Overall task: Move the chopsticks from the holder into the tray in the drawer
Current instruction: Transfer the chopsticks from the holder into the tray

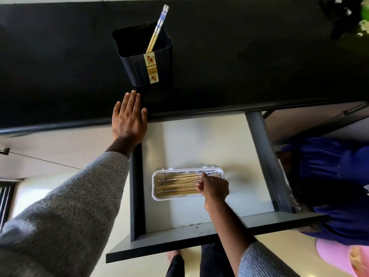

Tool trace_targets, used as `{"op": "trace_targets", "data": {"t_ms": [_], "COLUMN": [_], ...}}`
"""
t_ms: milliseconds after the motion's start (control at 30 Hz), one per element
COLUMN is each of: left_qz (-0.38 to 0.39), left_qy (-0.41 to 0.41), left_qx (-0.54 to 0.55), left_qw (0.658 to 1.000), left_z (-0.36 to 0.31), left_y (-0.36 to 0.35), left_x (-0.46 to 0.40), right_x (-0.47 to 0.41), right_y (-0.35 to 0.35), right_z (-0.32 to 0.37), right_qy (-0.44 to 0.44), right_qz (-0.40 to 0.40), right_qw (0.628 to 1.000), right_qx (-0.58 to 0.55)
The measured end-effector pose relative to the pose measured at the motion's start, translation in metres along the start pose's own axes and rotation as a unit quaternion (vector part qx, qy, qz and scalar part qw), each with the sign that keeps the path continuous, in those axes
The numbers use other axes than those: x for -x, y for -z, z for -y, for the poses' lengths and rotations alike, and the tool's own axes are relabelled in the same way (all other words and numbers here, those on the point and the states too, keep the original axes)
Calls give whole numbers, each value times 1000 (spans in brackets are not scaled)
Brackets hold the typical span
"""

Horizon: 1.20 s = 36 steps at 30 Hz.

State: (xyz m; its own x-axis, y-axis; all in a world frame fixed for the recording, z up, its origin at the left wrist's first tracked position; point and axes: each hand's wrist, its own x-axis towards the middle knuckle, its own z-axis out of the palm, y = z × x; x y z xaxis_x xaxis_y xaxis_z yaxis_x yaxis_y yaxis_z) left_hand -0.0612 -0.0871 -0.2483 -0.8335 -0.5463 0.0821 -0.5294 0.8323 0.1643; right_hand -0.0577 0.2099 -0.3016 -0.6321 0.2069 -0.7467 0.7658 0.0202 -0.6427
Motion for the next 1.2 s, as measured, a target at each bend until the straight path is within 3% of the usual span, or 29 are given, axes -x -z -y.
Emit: {"op": "trace_targets", "data": {"t_ms": [133,267,467,633,767,900,1200], "left_qz": [0,7,-1,-1,-10,-9,-13], "left_qy": [-1,2,1,6,8,11,14], "left_qx": [0,-6,6,-2,1,-1,-3], "left_qw": [1000,1000,1000,1000,1000,1000,1000], "left_z": [-1,-1,-1,-1,-2,-2,0], "left_y": [1,2,2,2,2,0,-3], "left_x": [1,1,1,-1,-1,-1,-1], "right_x": [13,29,52,60,59,56,53], "right_y": [-23,-67,-142,-196,-231,-257,-285], "right_z": [33,90,197,273,309,328,342], "right_qy": [140,351,489,487,402,351,352], "right_qz": [48,101,143,175,217,252,217], "right_qw": [989,928,860,852,873,871,890], "right_qx": [3,78,40,85,170,233,195]}}
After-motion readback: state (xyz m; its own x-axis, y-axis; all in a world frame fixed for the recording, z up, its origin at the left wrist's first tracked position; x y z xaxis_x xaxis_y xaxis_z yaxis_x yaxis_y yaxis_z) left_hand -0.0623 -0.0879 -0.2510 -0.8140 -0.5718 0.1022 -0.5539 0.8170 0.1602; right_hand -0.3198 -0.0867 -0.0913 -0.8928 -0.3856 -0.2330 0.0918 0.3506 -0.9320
